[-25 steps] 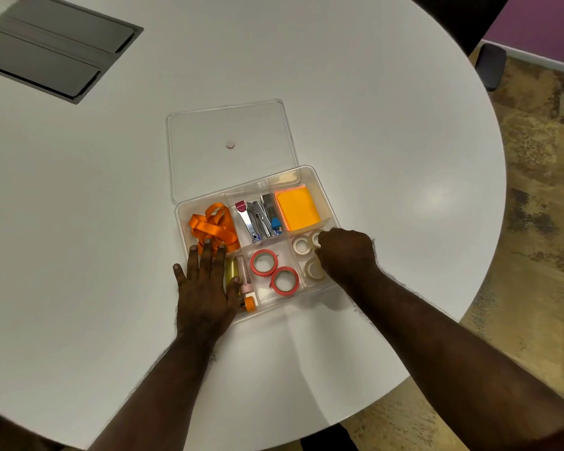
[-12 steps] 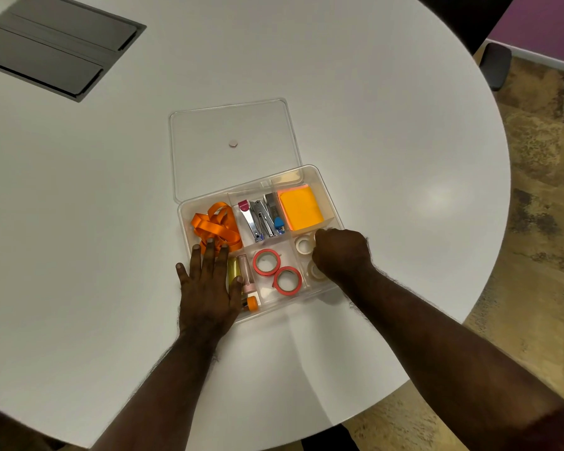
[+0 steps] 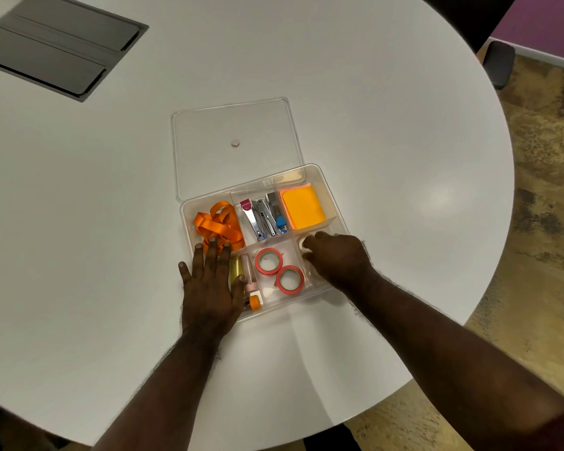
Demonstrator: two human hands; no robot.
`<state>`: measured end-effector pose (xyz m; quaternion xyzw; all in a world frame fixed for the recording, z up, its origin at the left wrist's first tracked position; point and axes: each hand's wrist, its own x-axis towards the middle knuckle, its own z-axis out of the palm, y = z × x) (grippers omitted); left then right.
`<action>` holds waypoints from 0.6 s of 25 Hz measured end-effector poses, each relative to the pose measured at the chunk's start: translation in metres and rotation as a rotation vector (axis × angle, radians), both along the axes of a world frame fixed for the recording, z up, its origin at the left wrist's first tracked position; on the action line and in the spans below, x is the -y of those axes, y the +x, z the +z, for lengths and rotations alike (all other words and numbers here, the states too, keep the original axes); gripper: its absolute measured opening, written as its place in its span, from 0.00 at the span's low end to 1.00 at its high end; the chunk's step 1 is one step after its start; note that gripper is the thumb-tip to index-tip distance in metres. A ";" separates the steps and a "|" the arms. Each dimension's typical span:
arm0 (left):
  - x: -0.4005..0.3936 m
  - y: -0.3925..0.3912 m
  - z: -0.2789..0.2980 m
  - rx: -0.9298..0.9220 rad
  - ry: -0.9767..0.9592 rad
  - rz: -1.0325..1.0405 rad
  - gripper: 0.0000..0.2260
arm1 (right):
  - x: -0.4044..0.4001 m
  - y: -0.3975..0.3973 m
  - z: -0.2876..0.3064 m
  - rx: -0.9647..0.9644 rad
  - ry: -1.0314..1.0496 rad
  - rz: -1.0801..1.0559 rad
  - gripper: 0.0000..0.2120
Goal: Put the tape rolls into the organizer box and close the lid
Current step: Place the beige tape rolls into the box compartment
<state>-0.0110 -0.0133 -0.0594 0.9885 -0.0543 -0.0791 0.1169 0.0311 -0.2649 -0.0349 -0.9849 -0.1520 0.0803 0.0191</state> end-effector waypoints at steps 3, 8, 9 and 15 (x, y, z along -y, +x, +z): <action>0.000 0.000 -0.001 0.003 -0.003 -0.002 0.31 | 0.010 0.000 0.006 0.115 -0.007 -0.135 0.09; 0.000 0.000 -0.001 0.000 -0.004 0.003 0.31 | 0.014 0.005 0.004 -0.121 -0.011 -0.268 0.14; 0.000 0.000 -0.001 0.002 -0.004 0.004 0.31 | 0.012 0.007 0.005 -0.142 0.002 -0.278 0.14; 0.001 -0.002 -0.001 0.024 -0.005 -0.007 0.31 | -0.003 0.016 0.005 -0.187 0.019 -0.326 0.14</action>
